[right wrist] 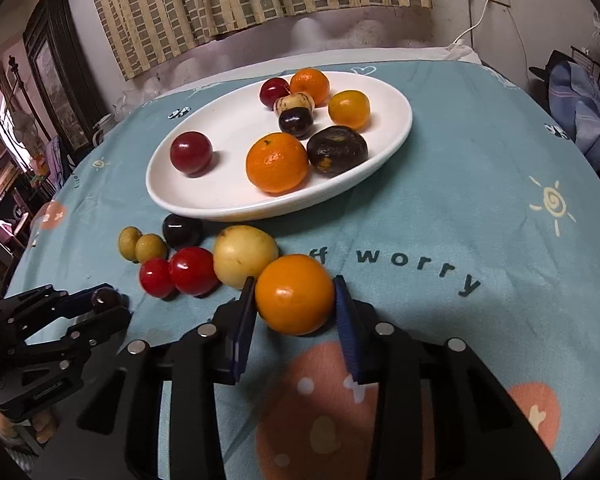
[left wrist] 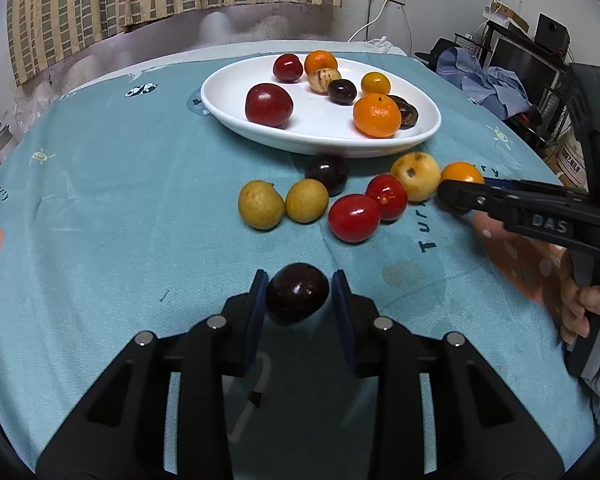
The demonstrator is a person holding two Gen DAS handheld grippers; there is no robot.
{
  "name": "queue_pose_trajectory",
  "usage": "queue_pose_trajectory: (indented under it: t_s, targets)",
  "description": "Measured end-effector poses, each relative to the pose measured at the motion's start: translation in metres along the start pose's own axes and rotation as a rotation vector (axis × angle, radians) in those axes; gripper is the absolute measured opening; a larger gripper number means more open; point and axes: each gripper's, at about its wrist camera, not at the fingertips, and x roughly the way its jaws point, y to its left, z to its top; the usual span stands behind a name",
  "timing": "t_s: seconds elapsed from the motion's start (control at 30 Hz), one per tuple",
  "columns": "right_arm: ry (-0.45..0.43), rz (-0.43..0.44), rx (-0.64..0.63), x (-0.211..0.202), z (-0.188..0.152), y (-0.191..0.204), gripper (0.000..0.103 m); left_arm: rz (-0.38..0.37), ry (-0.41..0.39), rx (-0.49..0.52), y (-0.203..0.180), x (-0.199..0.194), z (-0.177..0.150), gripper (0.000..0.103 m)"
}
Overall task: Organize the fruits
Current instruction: 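Carry the plum with the left tool and the orange with the right tool onto the plate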
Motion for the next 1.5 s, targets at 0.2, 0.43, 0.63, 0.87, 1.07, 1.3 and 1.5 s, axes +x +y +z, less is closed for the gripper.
queue_pose_trajectory:
  t_s: [0.2,0.43,0.63,0.87,1.07,1.3,1.5]
  targets:
    - [-0.016,0.069,-0.074,-0.011,-0.007,0.034,0.037,-0.006,-0.021,0.003,0.0,-0.004,0.001,0.033]
    - [0.002,0.073,-0.075,-0.007,-0.009,0.036,0.037,0.005,-0.001,0.017,-0.003,-0.003,-0.001,0.032]
    - [0.005,0.076,-0.057,-0.005,-0.009,0.032,0.037,0.009,0.009,0.023,-0.003,-0.002,-0.003,0.032]
    - [-0.021,0.083,-0.042,-0.011,-0.006,0.029,0.037,0.021,-0.051,0.042,-0.008,-0.013,0.0,0.031]
    - [-0.097,0.093,-0.014,-0.034,0.003,0.025,0.038,0.0,-0.109,-0.001,-0.002,-0.025,0.019,0.031]
    - [-0.183,0.061,0.011,-0.049,0.053,0.019,0.038,0.018,-0.19,-0.018,-0.005,-0.028,0.09,0.03]
    - [-0.186,0.042,0.076,-0.014,0.092,-0.001,0.038,-0.006,-0.154,-0.01,-0.021,0.017,0.121,0.031]
